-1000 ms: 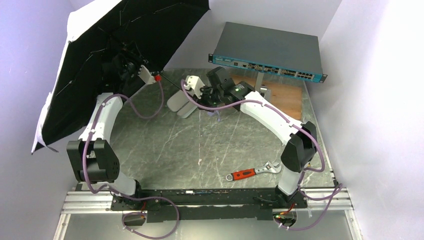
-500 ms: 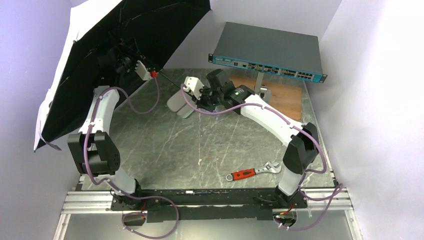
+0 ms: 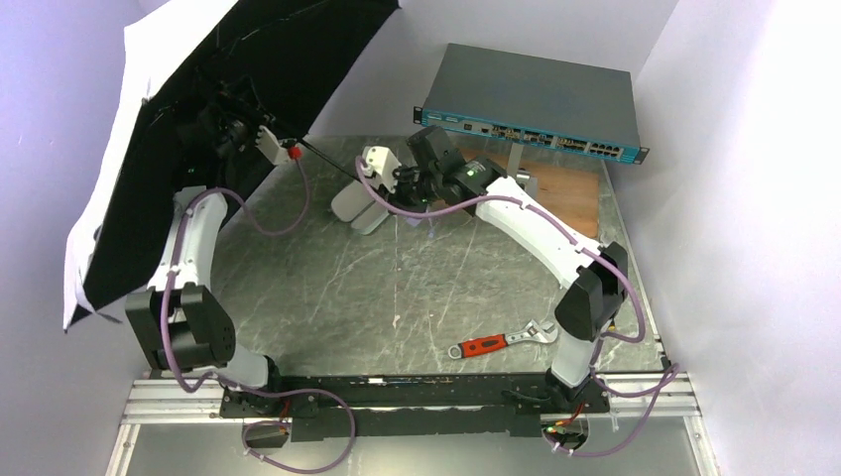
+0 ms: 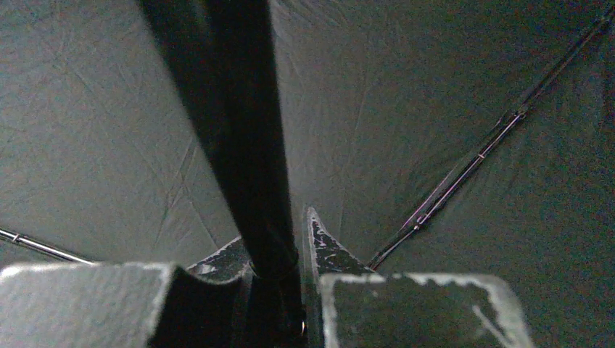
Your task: Open the umbrella
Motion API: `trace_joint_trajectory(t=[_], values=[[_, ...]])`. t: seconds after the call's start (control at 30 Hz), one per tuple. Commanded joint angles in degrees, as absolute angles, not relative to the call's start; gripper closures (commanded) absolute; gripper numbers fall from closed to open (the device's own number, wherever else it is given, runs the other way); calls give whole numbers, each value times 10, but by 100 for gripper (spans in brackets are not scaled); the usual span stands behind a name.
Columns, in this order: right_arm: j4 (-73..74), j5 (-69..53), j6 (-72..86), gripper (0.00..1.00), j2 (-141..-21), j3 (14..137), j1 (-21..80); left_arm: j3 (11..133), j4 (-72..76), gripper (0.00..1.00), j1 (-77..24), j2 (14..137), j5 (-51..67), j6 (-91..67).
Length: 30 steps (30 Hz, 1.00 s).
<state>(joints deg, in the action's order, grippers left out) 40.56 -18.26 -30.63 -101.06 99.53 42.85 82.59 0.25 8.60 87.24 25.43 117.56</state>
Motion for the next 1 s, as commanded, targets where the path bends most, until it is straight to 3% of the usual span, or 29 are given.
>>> trace_joint_trajectory(t=[0.0, 0.07, 0.3, 0.43, 0.5, 0.57, 0.63, 0.73, 0.83, 0.97], values=[[830, -290, -391, 100, -1029, 1042, 418, 818, 238, 100, 146, 818, -27, 1256], [819, -304, -383, 100, -1044, 1082, 417, 791, 243, 100, 118, 798, -6, 1260], [708, -332, -339, 73, -1026, 1076, 416, 750, 227, 100, 83, 772, 10, 1276], [665, -334, -335, 75, -1030, 1053, 416, 749, 206, 100, 80, 765, 2, 1292], [655, -350, -333, 86, -1043, 1053, 416, 750, 173, 99, 76, 751, -24, 1285], [638, -370, -325, 100, -1052, 1058, 416, 738, 149, 89, 72, 732, -33, 1273], [605, -398, -311, 100, -1051, 1055, 414, 719, 103, 68, 70, 707, -23, 1248], [544, -435, -282, 100, -1045, 1045, 412, 713, -59, 45, 63, 658, 12, 1186], [509, -464, -262, 100, -1053, 1047, 411, 672, -195, 31, 46, 603, 77, 1165], [503, -495, -242, 100, -1105, 1086, 412, 565, -270, 24, 6, 526, 150, 1197]])
